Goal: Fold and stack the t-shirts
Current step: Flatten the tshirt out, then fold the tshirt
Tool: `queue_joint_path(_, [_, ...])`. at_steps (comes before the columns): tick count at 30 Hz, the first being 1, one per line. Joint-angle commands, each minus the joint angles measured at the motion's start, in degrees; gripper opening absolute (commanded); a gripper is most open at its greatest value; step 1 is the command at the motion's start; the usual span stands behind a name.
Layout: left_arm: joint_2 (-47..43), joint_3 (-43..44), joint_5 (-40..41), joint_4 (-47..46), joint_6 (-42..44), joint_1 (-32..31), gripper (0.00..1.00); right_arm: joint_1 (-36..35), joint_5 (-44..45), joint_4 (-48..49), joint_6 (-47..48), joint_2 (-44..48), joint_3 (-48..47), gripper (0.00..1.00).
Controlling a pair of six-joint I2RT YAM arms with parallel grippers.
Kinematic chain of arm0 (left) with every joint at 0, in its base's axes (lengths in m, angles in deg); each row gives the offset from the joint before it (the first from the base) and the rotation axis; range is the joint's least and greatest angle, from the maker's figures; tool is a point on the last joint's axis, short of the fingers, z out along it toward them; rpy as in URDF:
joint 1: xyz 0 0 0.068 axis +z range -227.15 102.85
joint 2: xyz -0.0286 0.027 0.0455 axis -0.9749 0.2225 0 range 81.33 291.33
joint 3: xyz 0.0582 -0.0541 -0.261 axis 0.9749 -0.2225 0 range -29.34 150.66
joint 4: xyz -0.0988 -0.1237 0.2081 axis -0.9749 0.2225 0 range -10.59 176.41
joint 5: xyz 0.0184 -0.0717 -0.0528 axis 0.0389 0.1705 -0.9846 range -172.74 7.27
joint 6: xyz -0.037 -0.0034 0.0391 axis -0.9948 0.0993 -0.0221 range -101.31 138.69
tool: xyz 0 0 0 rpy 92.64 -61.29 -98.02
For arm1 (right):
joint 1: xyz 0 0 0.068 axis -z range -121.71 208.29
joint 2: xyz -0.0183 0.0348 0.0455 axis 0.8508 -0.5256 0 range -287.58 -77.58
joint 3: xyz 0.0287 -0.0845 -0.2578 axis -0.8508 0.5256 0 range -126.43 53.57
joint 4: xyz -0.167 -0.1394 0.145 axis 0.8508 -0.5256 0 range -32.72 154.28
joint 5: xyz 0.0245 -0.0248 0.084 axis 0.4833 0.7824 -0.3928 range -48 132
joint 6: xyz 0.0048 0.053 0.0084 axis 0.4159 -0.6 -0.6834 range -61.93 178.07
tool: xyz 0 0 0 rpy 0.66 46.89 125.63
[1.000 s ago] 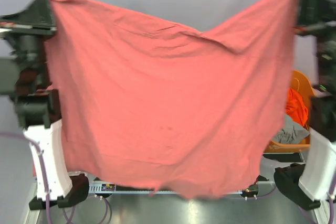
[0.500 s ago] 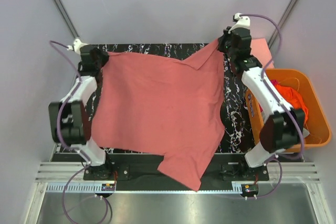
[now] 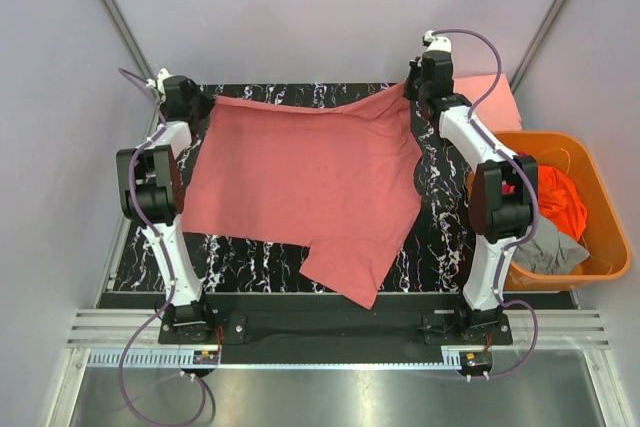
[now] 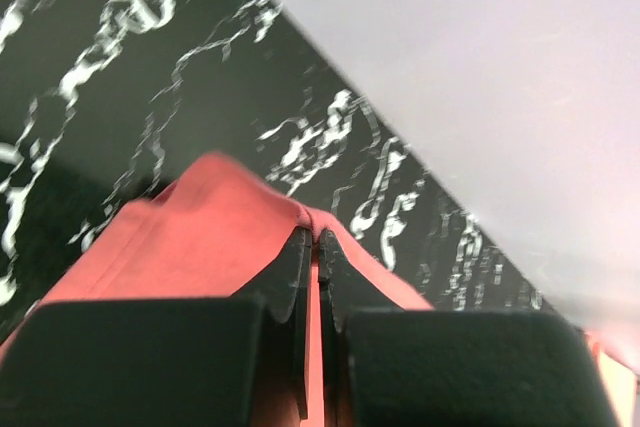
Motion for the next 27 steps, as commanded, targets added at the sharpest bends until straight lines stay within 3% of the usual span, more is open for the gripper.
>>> queue_joint_path(1, [0.1,3.2,-3.6,-0.1,1.5,1.2,0.0,0.3,-1.3,-2.6,-1.5,3.0,-3.5,0.0])
queue_joint_path(10, [-1.9,2.4,-8.5,9.7,2.8,3.4,0.0,0.3,-6.1,-12.9,-10.9,11.2,2.6,0.0])
queue_joint_path(19, [-3.7,4.0,-12.4,25.4,6.2,5.9,0.0,0.3,-12.8,-21.3,-22.6,17.5,9.8,0.0])
queue_joint_path(27, [-3.1,3.5,-17.1,31.5,9.7,6.7,0.0,0.3,-15.0,-23.8,-24.5,20.5,14.3,0.0])
